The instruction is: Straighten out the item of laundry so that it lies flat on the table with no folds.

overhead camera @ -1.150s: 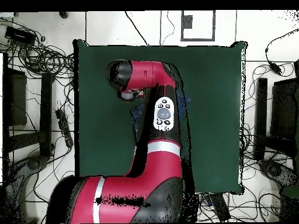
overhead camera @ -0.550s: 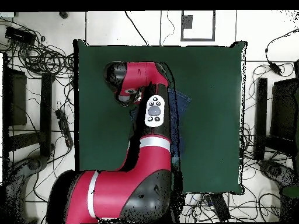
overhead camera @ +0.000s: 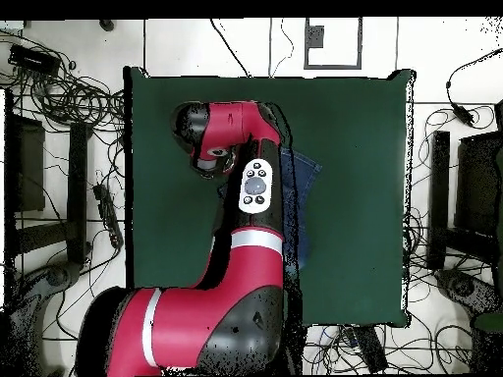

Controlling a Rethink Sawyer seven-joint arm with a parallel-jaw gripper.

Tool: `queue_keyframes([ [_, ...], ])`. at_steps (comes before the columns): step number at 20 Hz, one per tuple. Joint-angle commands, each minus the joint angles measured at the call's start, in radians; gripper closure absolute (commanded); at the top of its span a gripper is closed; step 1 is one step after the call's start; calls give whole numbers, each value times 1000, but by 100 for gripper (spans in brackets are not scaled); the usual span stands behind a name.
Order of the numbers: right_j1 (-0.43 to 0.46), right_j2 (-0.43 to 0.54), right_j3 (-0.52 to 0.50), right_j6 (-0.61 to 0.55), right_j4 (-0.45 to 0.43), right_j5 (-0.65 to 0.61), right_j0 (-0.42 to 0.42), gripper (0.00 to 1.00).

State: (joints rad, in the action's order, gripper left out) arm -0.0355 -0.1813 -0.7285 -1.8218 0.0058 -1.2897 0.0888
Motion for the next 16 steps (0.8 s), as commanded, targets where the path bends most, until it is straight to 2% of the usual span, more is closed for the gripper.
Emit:
queue_keyframes([
  [1, 49, 39, 21, -249, 33, -112, 33, 0],
  [6, 77, 34, 69, -239, 30, -182, 35, 0],
  [8, 73, 47, 59, -216, 36, -204, 33, 0],
  [16, -49, 76, -79, -158, 63, -195, 42, 0],
])
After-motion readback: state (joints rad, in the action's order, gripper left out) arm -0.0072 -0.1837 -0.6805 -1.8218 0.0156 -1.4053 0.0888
